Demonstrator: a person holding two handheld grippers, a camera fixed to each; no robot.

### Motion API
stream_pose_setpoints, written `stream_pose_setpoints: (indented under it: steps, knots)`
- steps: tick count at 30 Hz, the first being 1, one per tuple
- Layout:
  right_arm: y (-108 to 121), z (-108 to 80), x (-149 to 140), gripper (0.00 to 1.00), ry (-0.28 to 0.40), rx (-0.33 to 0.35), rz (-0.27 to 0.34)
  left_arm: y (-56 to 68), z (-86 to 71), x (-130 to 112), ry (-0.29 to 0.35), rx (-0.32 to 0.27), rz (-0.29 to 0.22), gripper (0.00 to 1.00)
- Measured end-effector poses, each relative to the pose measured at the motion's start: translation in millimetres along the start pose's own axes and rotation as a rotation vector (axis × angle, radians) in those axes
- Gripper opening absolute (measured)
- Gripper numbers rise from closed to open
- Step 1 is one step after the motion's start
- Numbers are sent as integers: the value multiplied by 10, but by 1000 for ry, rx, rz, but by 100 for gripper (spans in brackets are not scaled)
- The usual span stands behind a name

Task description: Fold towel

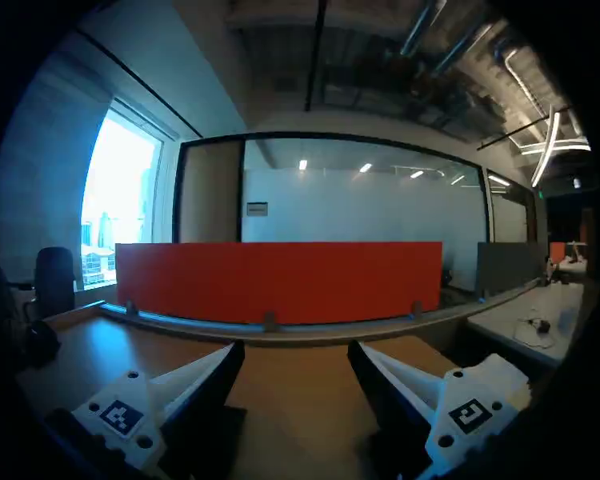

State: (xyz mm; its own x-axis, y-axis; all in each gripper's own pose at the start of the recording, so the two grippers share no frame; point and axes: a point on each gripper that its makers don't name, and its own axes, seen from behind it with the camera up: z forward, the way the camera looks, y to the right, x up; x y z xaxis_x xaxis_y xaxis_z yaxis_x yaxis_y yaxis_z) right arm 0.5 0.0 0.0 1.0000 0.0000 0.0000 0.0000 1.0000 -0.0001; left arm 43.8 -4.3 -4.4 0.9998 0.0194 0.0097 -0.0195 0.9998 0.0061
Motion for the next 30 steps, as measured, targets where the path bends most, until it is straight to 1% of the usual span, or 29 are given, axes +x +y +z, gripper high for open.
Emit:
stream_pose_setpoints:
  steps: [3, 6, 12, 15, 18, 21, 24, 30]
  knots:
    - [16, -4, 184, 100, 1, -3, 2, -21, -24, 205, -3, 3, 4, 94]
    - [46, -7, 332, 100, 2, -9, 4, -20, -29, 323, -12, 0, 1, 94]
    - [80, 19, 509, 100, -1, -16, 5, 12, -19, 445, -29, -15, 3, 94]
    - [57, 25, 551, 100, -7, -6, -2, 54, -10, 465, -42, -34, 8, 94]
    - [-11, 34, 570, 100, -26, 19, -16, 111, -13, 469, -60, -64, 15, 94]
    - [-109, 40, 556, 100, -50, 59, -38, 153, -21, 466, -82, -97, 28, 94]
    - [-220, 43, 504, 100, -81, 113, -71, 209, -29, 447, -106, -137, 43, 94]
    - [-443, 33, 410, 100, -150, 225, -126, 454, -50, 403, -157, -255, 56, 94]
